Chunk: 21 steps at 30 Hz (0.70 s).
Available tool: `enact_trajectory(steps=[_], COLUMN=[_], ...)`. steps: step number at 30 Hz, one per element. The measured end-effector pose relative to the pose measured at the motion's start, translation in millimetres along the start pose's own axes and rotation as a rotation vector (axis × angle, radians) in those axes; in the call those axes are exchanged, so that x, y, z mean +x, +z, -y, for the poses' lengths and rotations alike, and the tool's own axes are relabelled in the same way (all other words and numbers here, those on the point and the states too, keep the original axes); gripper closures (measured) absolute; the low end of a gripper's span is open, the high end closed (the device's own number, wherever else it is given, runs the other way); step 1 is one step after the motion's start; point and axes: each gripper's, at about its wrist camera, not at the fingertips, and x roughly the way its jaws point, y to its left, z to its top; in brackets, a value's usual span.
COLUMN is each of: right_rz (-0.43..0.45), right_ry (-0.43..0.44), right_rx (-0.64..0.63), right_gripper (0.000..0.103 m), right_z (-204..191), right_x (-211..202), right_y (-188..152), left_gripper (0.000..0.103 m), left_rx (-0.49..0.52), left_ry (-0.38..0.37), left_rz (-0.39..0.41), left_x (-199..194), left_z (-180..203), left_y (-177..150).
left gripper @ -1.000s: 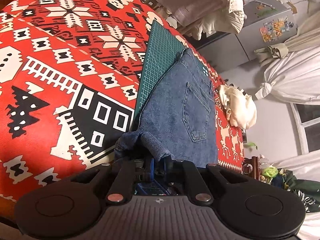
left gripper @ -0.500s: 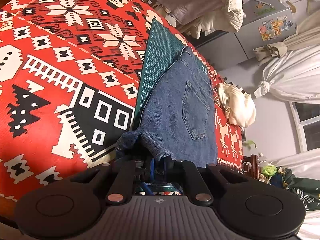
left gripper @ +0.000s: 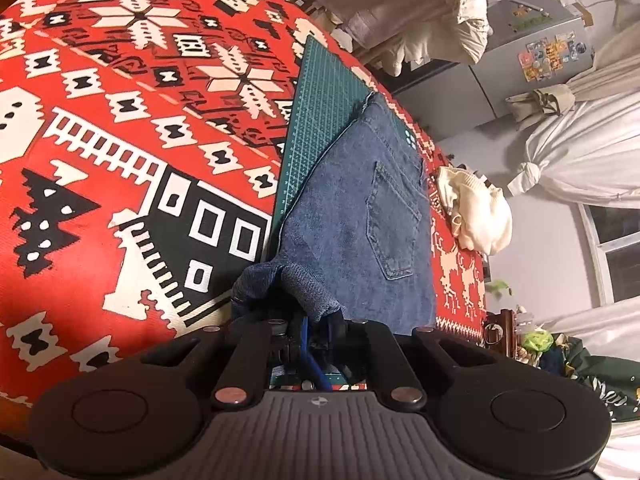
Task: Fold clothes
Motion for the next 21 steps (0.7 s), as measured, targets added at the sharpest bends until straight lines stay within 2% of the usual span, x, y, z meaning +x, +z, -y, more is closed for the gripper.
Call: enact_trajectory(steps=[3, 5, 8, 10, 14, 16, 19, 21], right_rz=[0.008, 0.01, 0.011, 0.006, -0.003, -0.002, -0.004, -0.002], right_ry=[0.012, 0.031, 0.042, 0.046, 0.059, 0.064, 0.122, 0.12], right_rx=[0.012, 0.002, -0.004, 0.033, 0.075, 0.067, 0.097, 0.11], right_gripper=[0.096, 0.102, 0.103, 0.103, 0.103, 0.103, 0.103, 0.103], right_z=[-8.1, -15.7, -27.0, -24.5, -15.5, -16.3, -14.3, -14.7], right_x=[-13.1, -21.2, -27.0, -26.2, -29.5, -33.4, -42.7, -47.6], right_y=[4.3, 2.6, -0.7, -0.9, 2.5, 2.2, -1.3, -4.9], left_gripper=[0.095, 0.095, 0.095, 0.095, 0.095, 0.094, 0.094, 0.094], left_rx=[-0.001, -0.003, -0.008, -0.018, -0.048, -0.042, -0.018, -0.012], left_ry=[-0.004, -0.008, 0.001, 0.025, 0.012, 0.02, 0.06, 0.07], left_rz=[0.007, 0.0, -0.013, -0.025, -0.027, -0.024, -0.025, -0.029], left_x=[-5.7, -6.3, -5.0, -1.2, -0.6, -0.4, 2.4, 3.8], left_z=[-1.7, -4.7, -10.2, -15.5, -25.1, -25.9, -26.7, -28.4], left_y=[-2.2, -5.1, -10.4, -14.8, -19.4, -20.6, -25.0, -28.7])
